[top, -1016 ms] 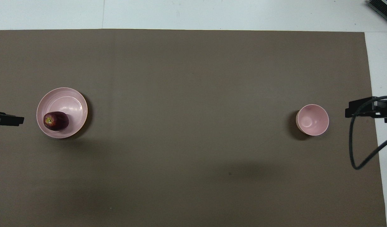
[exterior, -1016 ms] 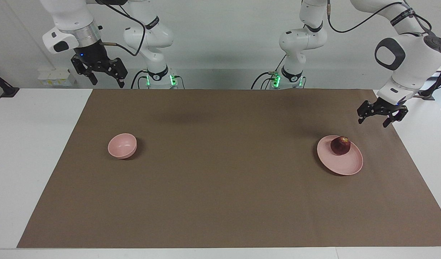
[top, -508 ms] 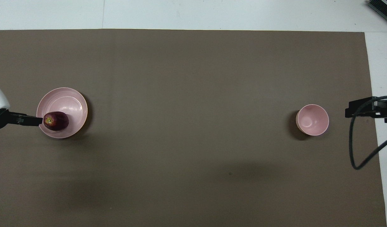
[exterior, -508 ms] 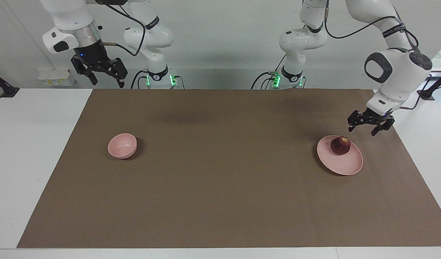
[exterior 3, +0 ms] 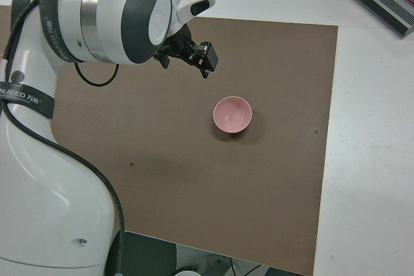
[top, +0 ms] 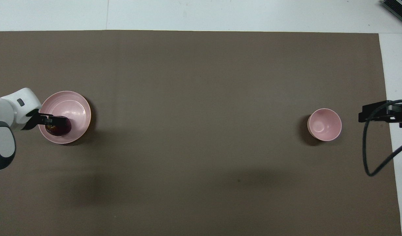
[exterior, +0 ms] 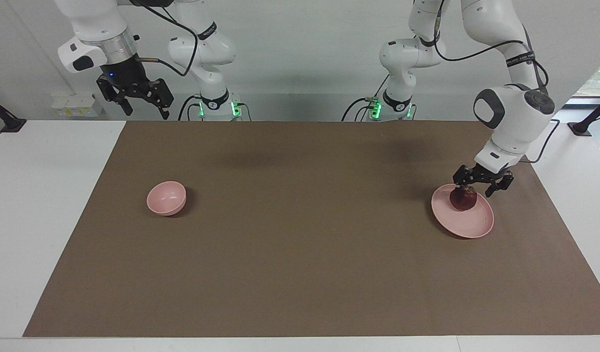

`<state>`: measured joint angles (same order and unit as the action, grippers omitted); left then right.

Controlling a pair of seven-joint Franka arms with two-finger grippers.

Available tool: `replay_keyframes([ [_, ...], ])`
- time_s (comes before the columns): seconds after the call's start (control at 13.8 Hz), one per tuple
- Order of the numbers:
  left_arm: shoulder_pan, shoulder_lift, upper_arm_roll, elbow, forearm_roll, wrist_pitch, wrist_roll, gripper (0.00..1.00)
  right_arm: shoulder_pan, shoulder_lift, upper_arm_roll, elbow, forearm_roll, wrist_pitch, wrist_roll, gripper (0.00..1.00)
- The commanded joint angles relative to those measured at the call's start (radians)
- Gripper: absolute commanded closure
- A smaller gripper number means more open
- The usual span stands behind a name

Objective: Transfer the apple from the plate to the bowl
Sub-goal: 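Reach the left gripper down to the apple on the pink plate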

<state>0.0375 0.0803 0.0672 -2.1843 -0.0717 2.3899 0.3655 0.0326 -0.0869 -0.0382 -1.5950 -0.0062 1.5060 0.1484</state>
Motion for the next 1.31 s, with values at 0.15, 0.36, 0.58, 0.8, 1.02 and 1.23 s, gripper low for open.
replay_keyframes([
  [0.15, -0.01, 0.003, 0.011, -0.063, -0.013, 0.092, -0.005, 0.0, -0.013, -0.016, 0.004, -0.017, 0.006, 0.013, -0.024, 0.0],
  [0.36, -0.01, 0.003, 0.011, -0.061, -0.013, 0.087, 0.007, 0.0, -0.014, -0.016, 0.004, -0.017, 0.006, 0.013, -0.024, 0.0],
  [0.58, -0.008, 0.001, 0.011, -0.054, -0.013, 0.049, 0.013, 0.43, -0.014, -0.016, 0.004, -0.017, 0.006, 0.013, -0.024, 0.0],
  [0.8, -0.005, 0.003, 0.011, -0.042, -0.011, 0.035, 0.021, 0.91, -0.014, -0.016, 0.004, -0.017, 0.006, 0.013, -0.024, 0.0],
  [1.02, -0.01, -0.007, 0.009, 0.001, -0.011, 0.034, 0.02, 1.0, -0.013, -0.016, 0.008, -0.017, 0.006, 0.013, -0.029, 0.0],
  [1.23, -0.01, -0.039, -0.001, 0.03, -0.013, -0.006, 0.009, 1.0, 0.001, -0.024, 0.009, -0.017, 0.011, 0.007, -0.03, 0.0],
])
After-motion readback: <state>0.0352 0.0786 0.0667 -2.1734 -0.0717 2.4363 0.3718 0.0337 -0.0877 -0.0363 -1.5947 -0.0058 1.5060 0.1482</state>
